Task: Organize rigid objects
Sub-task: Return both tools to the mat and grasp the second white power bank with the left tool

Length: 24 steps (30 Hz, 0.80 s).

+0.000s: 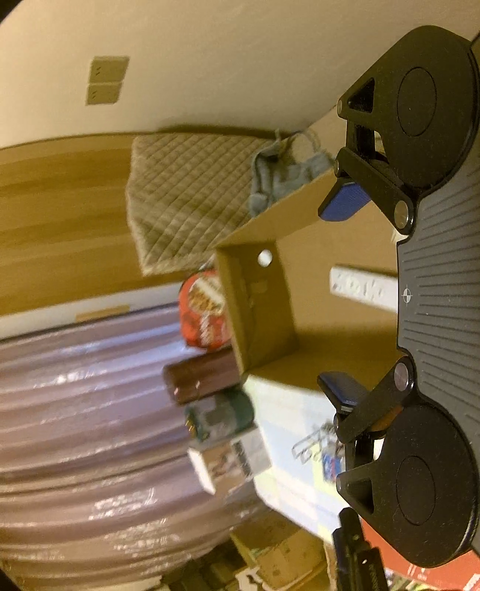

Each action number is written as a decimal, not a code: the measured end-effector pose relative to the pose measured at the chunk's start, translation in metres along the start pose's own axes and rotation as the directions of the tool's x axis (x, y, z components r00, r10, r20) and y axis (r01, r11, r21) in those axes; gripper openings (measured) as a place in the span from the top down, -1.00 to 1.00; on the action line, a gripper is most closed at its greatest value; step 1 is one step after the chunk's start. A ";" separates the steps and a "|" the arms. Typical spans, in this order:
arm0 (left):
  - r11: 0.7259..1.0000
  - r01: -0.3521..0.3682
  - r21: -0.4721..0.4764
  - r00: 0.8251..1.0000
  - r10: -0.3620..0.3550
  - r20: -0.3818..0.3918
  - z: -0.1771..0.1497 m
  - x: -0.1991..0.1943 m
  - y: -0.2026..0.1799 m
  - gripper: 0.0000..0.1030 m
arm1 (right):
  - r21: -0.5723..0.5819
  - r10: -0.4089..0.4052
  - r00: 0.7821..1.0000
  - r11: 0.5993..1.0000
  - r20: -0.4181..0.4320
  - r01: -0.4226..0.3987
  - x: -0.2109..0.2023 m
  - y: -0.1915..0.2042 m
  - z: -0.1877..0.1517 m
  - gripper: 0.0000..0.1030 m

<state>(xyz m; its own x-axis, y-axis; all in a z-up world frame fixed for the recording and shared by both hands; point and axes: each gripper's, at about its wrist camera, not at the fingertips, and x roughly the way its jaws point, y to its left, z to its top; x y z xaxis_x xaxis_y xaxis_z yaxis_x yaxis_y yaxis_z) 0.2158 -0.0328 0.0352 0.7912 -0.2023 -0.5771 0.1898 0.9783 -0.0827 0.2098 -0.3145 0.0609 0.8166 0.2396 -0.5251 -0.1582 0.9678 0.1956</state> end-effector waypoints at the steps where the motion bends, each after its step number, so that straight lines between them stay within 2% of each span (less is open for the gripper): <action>1: 1.000 -0.014 -0.003 1.000 0.014 0.003 -0.001 -0.005 0.008 0.09 | -0.002 0.012 1.000 1.000 0.011 -0.012 -0.003 0.007 0.002 -0.66; 6: 0.996 -0.082 -0.033 0.997 0.082 0.007 -0.009 -0.027 0.047 0.04 | -0.021 0.091 0.995 0.996 0.047 -0.090 -0.014 0.049 0.007 -0.66; 12: 0.987 -0.148 -0.069 0.989 0.148 -0.002 -0.026 -0.043 0.088 0.03 | -0.063 0.171 0.984 0.984 0.050 -0.168 -0.017 0.097 0.000 -0.67; 19: 0.977 -0.195 -0.085 0.981 0.192 -0.041 -0.054 -0.038 0.120 0.03 | -0.079 0.230 0.973 0.969 -0.030 -0.232 0.008 0.139 -0.032 -0.67; 24: 0.975 -0.206 -0.080 0.977 0.201 -0.072 -0.071 -0.023 0.132 0.03 | -0.117 0.223 0.970 0.965 -0.100 -0.235 0.041 0.158 -0.065 -0.67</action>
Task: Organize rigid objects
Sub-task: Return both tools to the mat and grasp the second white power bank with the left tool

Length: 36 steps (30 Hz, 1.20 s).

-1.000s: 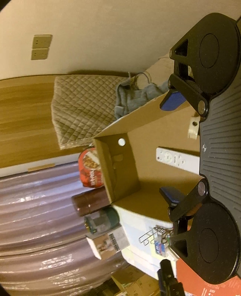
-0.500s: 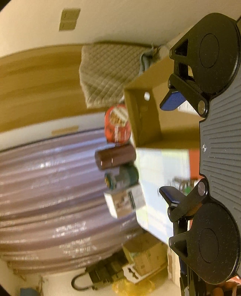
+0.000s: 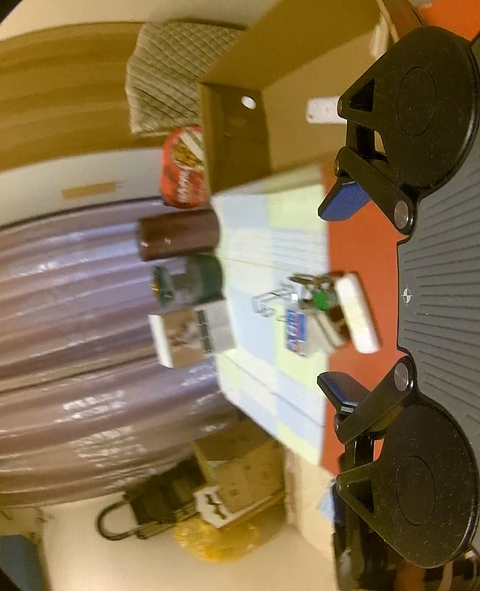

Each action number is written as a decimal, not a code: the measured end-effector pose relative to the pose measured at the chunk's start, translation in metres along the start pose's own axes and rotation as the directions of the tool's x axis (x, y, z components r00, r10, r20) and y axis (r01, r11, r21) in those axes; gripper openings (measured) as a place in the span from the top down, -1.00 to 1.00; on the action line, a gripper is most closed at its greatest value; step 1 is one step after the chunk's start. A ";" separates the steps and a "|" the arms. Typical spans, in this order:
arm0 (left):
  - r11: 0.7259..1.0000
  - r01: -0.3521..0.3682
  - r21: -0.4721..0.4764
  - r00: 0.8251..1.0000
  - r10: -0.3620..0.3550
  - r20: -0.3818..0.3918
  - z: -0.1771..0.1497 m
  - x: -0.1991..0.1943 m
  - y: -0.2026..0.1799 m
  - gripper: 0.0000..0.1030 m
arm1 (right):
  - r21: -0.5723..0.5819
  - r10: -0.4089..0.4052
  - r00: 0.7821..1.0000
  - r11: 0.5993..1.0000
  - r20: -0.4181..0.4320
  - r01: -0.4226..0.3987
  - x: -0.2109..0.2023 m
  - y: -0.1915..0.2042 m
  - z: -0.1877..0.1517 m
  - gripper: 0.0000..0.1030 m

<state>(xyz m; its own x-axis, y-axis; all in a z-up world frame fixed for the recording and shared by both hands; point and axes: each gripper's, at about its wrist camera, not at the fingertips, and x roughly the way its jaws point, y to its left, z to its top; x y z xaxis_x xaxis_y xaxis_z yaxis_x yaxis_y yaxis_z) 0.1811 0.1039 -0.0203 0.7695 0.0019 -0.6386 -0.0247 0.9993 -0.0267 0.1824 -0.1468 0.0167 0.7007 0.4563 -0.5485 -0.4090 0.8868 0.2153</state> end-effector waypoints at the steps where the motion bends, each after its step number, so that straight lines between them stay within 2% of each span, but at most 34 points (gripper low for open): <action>1: 1.000 0.002 -0.002 1.000 -0.002 -0.006 -0.002 0.005 0.002 0.03 | -0.006 0.000 1.000 1.000 -0.015 0.000 0.007 0.000 -0.006 -0.67; 8: 0.999 0.031 0.007 0.998 -0.031 -0.048 -0.013 0.036 0.008 0.03 | -0.024 -0.001 0.993 1.000 -0.122 -0.002 0.059 -0.002 -0.026 -0.66; 14: 0.991 0.118 0.067 0.990 -0.113 -0.086 -0.009 0.069 -0.001 0.03 | -0.051 -0.001 0.984 0.999 -0.176 -0.008 0.100 -0.007 -0.026 -0.66; 19: 0.960 0.221 0.171 0.971 -0.200 -0.135 -0.006 0.098 -0.020 0.03 | -0.053 0.012 0.978 0.998 -0.209 -0.023 0.125 -0.015 -0.023 -0.65; 25: 0.919 0.290 0.268 0.953 -0.250 -0.174 -0.009 0.129 -0.039 0.03 | -0.064 0.004 0.965 0.998 -0.263 -0.022 0.152 -0.021 -0.022 -0.33; 28: 0.898 0.320 0.301 0.944 -0.273 -0.187 -0.011 0.141 -0.045 0.03 | -0.042 0.001 0.960 0.999 -0.281 -0.014 0.159 -0.027 -0.020 -0.32; 36: 0.854 0.362 0.374 0.931 -0.308 -0.197 -0.014 0.165 -0.066 0.03 | -0.002 0.002 0.963 1.000 -0.269 -0.002 0.160 -0.036 -0.012 -0.32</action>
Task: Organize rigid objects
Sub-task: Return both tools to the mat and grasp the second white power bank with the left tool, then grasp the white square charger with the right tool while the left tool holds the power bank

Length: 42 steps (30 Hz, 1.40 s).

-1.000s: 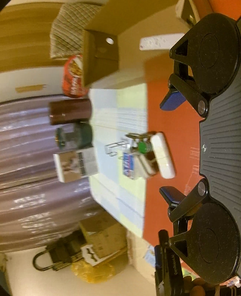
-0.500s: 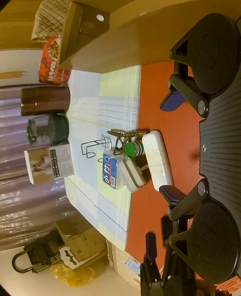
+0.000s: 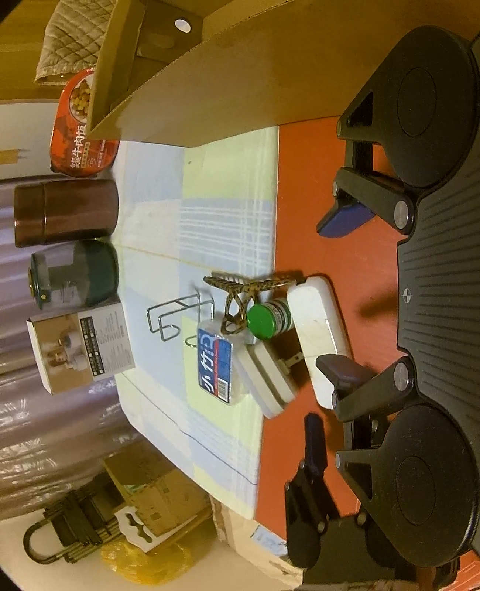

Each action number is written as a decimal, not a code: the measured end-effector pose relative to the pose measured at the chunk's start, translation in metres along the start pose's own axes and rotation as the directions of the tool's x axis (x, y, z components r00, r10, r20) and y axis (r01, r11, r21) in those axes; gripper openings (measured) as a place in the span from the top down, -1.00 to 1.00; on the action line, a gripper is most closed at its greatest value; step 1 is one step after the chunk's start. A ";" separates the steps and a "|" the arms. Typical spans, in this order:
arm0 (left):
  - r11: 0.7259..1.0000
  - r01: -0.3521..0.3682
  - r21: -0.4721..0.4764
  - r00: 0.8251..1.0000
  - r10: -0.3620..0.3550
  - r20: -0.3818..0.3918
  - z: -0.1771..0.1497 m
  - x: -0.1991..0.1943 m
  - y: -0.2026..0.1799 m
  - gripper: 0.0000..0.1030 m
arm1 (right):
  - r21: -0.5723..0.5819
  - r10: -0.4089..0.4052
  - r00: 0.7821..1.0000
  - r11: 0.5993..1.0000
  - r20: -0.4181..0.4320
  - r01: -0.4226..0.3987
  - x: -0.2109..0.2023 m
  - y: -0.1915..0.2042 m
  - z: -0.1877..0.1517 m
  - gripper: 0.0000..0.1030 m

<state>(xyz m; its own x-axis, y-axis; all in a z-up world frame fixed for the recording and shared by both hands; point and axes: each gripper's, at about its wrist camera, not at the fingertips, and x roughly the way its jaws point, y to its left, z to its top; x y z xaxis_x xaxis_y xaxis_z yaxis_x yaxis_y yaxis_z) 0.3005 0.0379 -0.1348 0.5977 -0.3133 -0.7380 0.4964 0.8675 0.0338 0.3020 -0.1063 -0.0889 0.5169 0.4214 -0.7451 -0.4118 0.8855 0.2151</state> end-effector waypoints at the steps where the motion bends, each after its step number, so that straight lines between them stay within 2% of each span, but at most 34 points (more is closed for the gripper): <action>1: 1.000 0.002 0.008 1.000 -0.002 -0.003 0.001 0.003 -0.001 0.03 | 0.002 -0.001 1.000 1.000 0.000 0.001 0.000 0.000 0.000 -0.32; 3: 1.000 0.006 0.014 1.000 -0.006 -0.006 0.003 0.007 -0.004 0.06 | 0.005 -0.005 1.000 1.000 0.002 0.005 0.001 -0.002 0.001 -0.32; 6: 1.000 0.020 -0.014 1.000 -0.020 -0.021 0.005 0.006 -0.007 0.21 | 0.007 -0.006 1.000 1.000 0.001 0.006 0.000 -0.004 0.001 -0.32; 12: 0.996 -0.016 -0.089 0.998 0.010 -0.068 -0.007 -0.011 -0.020 0.31 | 0.001 -0.004 1.000 1.000 -0.014 0.004 0.001 -0.005 -0.001 -0.32; 18: 0.986 -0.094 -0.140 0.989 0.077 -0.123 -0.035 -0.047 -0.021 0.32 | -0.004 0.002 0.999 1.000 -0.033 -0.002 0.001 -0.001 -0.007 -0.32; 22: 0.976 -0.099 -0.194 0.993 0.083 -0.089 -0.051 -0.059 -0.011 0.28 | -0.008 0.009 1.000 1.000 -0.030 -0.009 -0.001 0.005 -0.007 -0.32; 23: 0.974 -0.098 -0.203 0.994 0.084 -0.075 -0.052 -0.059 -0.008 0.20 | -0.011 0.010 1.000 1.000 -0.028 -0.011 -0.002 0.007 -0.007 -0.32; 25: 0.973 -0.102 -0.206 0.994 0.093 -0.054 -0.052 -0.056 -0.006 0.09 | -0.009 0.013 1.000 1.000 -0.027 -0.013 -0.001 0.011 -0.006 -0.32; 29: 0.978 -0.084 -0.189 0.996 0.083 -0.017 -0.045 -0.045 -0.002 0.09 | -0.007 0.015 1.000 1.000 -0.022 -0.015 0.002 0.016 -0.005 -0.32; 32: 0.988 -0.082 -0.127 0.997 0.082 -0.010 -0.040 -0.039 -0.007 0.08 | -0.010 0.014 1.000 1.000 -0.024 -0.015 0.003 0.018 -0.004 -0.32; 36: 0.992 -0.063 -0.106 0.998 0.060 -0.031 -0.037 -0.038 -0.010 0.30 | -0.011 0.016 1.000 1.000 -0.024 -0.016 0.004 0.018 -0.003 -0.32; 39: 0.991 -0.071 -0.109 0.997 0.066 -0.050 -0.035 -0.039 -0.012 0.32 | -0.008 0.020 1.000 1.000 -0.019 -0.020 0.003 0.018 -0.003 -0.32; 42: 0.985 -0.090 -0.150 0.995 0.082 -0.055 -0.037 -0.043 -0.008 0.32 | -0.014 0.035 0.999 0.999 -0.012 -0.035 0.002 0.021 -0.002 -0.32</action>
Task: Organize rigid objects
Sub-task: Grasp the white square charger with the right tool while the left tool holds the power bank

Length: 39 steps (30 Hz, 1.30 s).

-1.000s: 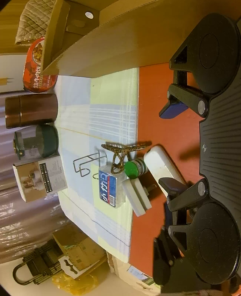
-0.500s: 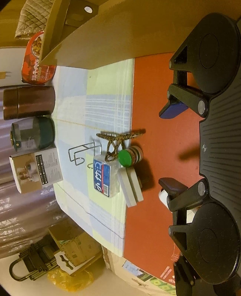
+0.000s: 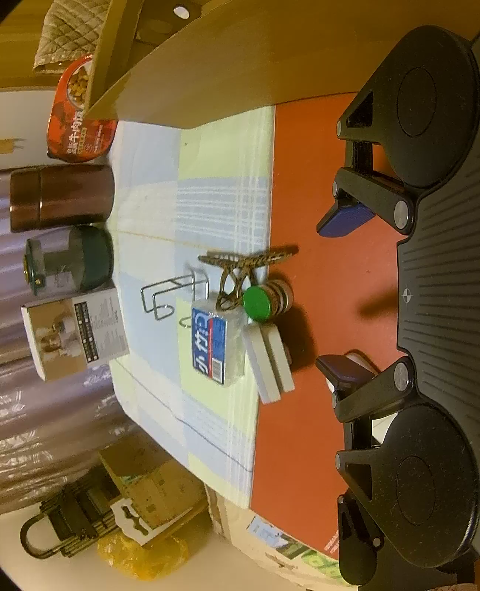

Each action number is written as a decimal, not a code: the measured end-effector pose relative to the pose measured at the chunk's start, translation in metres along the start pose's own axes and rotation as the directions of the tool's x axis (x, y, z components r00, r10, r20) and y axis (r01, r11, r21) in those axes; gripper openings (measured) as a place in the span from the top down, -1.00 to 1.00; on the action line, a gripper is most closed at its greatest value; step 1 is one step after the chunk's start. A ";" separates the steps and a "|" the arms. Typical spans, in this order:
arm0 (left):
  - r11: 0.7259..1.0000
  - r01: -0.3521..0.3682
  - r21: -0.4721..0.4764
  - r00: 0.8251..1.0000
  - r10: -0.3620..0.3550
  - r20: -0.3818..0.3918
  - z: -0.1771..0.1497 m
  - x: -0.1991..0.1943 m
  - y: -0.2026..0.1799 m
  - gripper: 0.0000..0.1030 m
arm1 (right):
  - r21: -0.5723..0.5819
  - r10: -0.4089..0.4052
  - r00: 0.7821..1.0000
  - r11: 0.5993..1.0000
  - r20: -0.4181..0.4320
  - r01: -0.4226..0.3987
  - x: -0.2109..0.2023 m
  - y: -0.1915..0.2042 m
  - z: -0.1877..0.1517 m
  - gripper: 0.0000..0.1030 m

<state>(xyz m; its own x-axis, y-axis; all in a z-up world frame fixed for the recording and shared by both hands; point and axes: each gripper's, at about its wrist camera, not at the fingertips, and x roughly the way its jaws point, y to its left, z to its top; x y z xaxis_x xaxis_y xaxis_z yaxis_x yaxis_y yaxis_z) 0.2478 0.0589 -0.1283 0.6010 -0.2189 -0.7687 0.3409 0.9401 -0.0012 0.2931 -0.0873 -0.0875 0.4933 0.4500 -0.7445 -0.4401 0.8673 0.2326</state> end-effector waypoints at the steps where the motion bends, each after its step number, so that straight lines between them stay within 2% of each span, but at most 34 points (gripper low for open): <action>1: 1.000 -0.011 -0.001 1.000 0.011 0.001 -0.001 -0.002 0.002 0.32 | -0.003 0.009 1.000 1.000 0.003 -0.009 0.000 0.001 0.000 -0.32; 3: 0.999 -0.040 -0.005 0.999 0.040 0.001 -0.001 -0.008 0.008 0.32 | -0.014 0.024 1.000 1.000 0.012 -0.024 -0.001 0.003 0.000 -0.32; 10: 0.986 -0.122 -0.113 0.992 0.125 0.021 -0.003 -0.020 0.047 0.33 | -0.092 0.097 0.994 0.991 0.042 -0.093 0.006 0.018 0.003 -0.32; 14: 0.978 -0.137 -0.155 0.990 0.142 0.023 -0.002 -0.020 0.062 0.33 | -0.132 0.154 0.987 0.981 0.053 -0.146 0.018 0.021 0.007 -0.32; 19: 0.973 -0.138 -0.184 0.989 0.147 0.032 0.004 -0.016 0.073 0.33 | -0.151 0.188 0.981 0.972 0.055 -0.178 0.036 0.023 0.013 -0.32; 22: 0.972 -0.140 -0.190 0.989 0.147 0.027 0.006 -0.013 0.076 0.33 | -0.173 0.191 0.979 0.969 0.070 -0.177 0.043 0.026 0.016 -0.32; 30: 0.966 -0.137 -0.218 0.990 0.142 0.008 0.009 -0.001 0.088 0.32 | -0.261 0.139 0.987 0.959 0.077 -0.114 0.063 0.038 0.019 -0.32; 36: 0.970 -0.148 -0.191 0.988 0.152 0.005 0.010 0.003 0.088 0.32 | -0.344 0.103 0.991 0.937 0.090 -0.066 0.072 0.050 0.017 -0.32; 39: 0.971 -0.153 -0.185 0.987 0.158 0.011 0.011 0.006 0.088 0.32 | -0.369 0.094 0.992 0.928 0.083 -0.058 0.072 0.055 0.017 -0.20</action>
<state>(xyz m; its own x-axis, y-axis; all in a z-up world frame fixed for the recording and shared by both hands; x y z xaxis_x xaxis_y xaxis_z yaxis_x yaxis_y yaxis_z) 0.2894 0.1371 -0.1257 0.6554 -0.0707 -0.7520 0.1052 0.9945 -0.0018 0.3173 -0.0039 -0.1184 0.5098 0.5459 -0.6649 -0.7133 0.7003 0.0280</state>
